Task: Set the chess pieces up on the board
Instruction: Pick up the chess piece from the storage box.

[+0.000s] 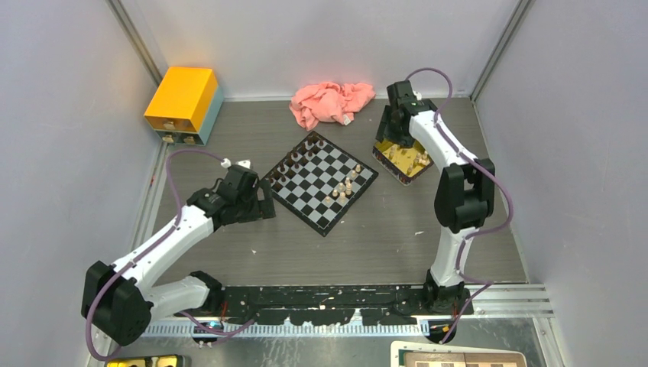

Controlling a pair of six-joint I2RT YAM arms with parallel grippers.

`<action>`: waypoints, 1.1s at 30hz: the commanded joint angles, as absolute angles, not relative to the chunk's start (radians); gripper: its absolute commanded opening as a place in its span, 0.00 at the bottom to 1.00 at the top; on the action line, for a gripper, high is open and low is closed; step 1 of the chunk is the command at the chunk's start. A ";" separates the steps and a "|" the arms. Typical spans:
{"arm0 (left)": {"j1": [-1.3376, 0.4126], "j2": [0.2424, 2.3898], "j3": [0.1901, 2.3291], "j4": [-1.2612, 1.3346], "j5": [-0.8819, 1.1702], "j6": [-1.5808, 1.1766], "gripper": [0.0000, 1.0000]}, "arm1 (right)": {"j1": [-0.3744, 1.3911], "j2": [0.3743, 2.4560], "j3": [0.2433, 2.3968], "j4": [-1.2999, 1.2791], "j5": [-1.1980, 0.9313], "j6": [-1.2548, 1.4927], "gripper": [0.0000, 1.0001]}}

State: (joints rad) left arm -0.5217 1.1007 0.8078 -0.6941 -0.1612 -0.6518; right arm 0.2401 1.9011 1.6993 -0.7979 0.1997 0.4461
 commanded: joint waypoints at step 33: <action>-0.525 1.231 0.891 -0.649 -0.186 -0.638 1.00 | 0.132 2.187 1.891 -0.732 0.136 0.421 0.46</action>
State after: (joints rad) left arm -0.5217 1.2266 0.8505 -0.6861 -0.1730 -0.6468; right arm 0.1352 2.1841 1.8423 -0.7628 0.1509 0.4217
